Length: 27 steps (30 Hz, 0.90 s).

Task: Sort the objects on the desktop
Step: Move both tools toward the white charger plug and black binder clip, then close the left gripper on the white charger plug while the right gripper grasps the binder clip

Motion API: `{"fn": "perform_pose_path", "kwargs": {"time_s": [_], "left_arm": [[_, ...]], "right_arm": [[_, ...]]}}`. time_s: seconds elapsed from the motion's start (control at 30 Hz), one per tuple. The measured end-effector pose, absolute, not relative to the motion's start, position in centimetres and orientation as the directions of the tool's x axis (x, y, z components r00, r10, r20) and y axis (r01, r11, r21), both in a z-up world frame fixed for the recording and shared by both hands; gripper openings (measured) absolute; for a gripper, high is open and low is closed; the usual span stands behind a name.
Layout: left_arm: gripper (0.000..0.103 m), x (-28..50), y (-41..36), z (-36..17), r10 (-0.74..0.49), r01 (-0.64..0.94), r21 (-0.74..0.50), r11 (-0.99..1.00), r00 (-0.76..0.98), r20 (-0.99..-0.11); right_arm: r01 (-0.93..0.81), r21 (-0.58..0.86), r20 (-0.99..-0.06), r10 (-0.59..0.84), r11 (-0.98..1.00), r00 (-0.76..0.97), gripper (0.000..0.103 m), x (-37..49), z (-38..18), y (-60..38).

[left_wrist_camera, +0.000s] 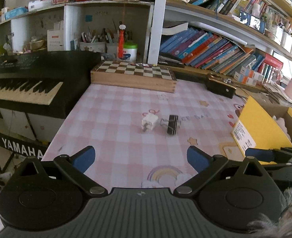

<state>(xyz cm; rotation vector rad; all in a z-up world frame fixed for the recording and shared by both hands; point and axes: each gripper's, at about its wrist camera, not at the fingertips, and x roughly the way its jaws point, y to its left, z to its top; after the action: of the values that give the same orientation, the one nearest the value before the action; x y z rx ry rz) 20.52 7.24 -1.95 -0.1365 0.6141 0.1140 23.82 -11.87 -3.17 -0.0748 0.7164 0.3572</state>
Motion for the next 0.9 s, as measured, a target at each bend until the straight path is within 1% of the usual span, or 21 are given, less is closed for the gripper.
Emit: {"fn": "perform_pose_path", "kwargs": {"time_s": [0.33, 0.4, 0.47, 0.53, 0.6, 0.73, 0.9], "left_arm": [[0.096, 25.1, 7.4, -1.9, 0.062, -0.145, -0.101, 0.984, 0.818, -0.572], [0.093, 26.2, 7.4, -2.1, 0.055, -0.134, -0.095, 0.986, 0.816, -0.575], [0.087, 27.4, 7.3, -2.6, 0.05, -0.126, -0.089, 0.988, 0.809, -0.586], [0.085, 28.5, 7.4, -3.0, 0.048, -0.126, -0.091, 0.988, 0.804, -0.593], [0.084, 29.5, 7.6, -3.5, 0.053, -0.126, -0.082, 0.989, 0.8, -0.597], [0.074, 31.9, 8.3, -4.9, 0.053, -0.117, -0.063, 0.991, 0.783, -0.619], [0.073, 34.8, 8.6, -6.7, -0.006, -0.068, -0.091, 0.994, 0.764, -0.645]], "right_arm": [[-0.33, 0.055, -0.646, 0.285, 0.942, 0.708, 0.073, 29.4, -2.8, -11.6], [-0.337, 0.054, -0.65, 0.289, 0.94, 0.703, 0.073, 30.2, -2.8, -11.4], [-0.346, 0.051, -0.657, 0.292, 0.937, 0.695, 0.072, 31.1, -2.9, -11.1], [-0.342, 0.051, -0.666, 0.287, 0.938, 0.688, 0.072, 32.0, -3.2, -11.0], [-0.338, 0.059, -0.672, 0.288, 0.939, 0.682, 0.072, 32.8, -3.4, -10.9], [-0.336, 0.062, -0.672, 0.289, 0.94, 0.682, 0.072, 33.8, -3.6, -10.7], [-0.35, 0.058, -0.682, 0.293, 0.935, 0.67, 0.071, 34.3, -3.8, -10.2]]}}
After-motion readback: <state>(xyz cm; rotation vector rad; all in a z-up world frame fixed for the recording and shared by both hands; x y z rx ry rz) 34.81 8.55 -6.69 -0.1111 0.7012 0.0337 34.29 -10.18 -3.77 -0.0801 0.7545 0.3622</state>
